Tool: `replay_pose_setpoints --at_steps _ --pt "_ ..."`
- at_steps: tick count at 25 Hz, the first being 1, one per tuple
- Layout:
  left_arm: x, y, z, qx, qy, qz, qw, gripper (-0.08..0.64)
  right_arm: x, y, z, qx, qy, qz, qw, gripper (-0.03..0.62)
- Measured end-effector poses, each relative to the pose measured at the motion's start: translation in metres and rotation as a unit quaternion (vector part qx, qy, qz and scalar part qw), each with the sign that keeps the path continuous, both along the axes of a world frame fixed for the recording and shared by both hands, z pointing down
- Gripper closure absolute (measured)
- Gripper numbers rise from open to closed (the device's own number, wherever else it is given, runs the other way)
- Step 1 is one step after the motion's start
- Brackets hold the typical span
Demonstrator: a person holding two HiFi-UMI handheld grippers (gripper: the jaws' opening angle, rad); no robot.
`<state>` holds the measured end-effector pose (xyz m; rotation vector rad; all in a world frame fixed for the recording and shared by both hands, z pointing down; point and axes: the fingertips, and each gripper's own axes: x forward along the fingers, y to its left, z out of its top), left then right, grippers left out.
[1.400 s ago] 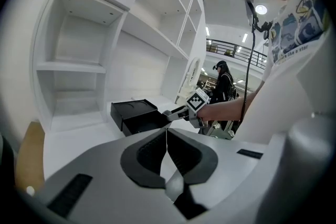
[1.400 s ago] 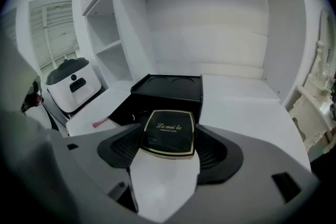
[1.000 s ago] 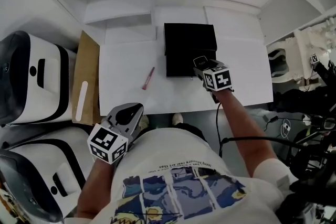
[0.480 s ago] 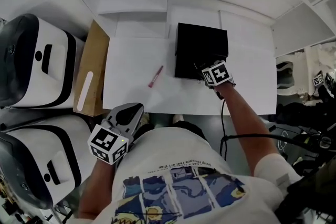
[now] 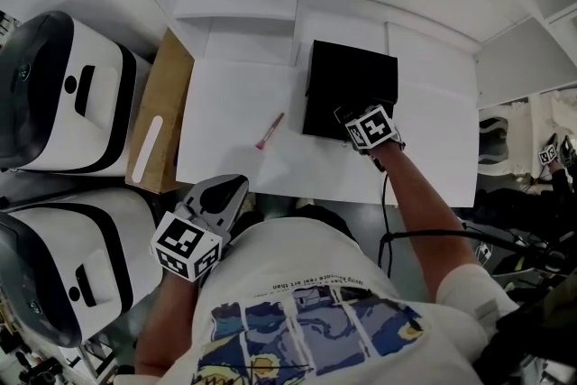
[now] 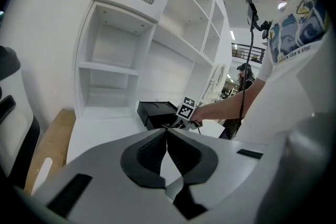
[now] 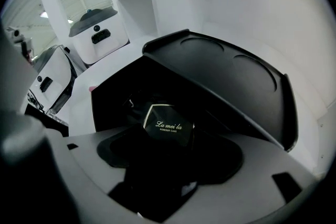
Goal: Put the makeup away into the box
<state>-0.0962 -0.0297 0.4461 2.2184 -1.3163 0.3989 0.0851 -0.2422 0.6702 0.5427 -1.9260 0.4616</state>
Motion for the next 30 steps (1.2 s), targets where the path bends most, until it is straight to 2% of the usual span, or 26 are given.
replay_pose_setpoints --at_steps 8,15,25,30 --pt "0.001 0.001 -0.001 -0.002 -0.002 -0.002 1.0 0.545 -0.003 0.001 0.002 -0.002 -0.006 -0.016 1.0 0.252" --pt "0.001 0.001 -0.005 0.004 -0.005 0.009 0.9999 0.545 -0.001 0.002 -0.012 0.004 -0.026 -0.006 1.0 0.253" --pt "0.0 0.004 -0.008 0.014 0.002 0.037 0.9992 0.545 -0.001 0.014 -0.073 0.052 -0.095 0.028 0.994 0.253" --pt "-0.001 0.003 -0.008 0.017 0.008 0.061 0.998 0.545 -0.023 0.042 -0.102 0.062 -0.137 0.041 0.988 0.265"
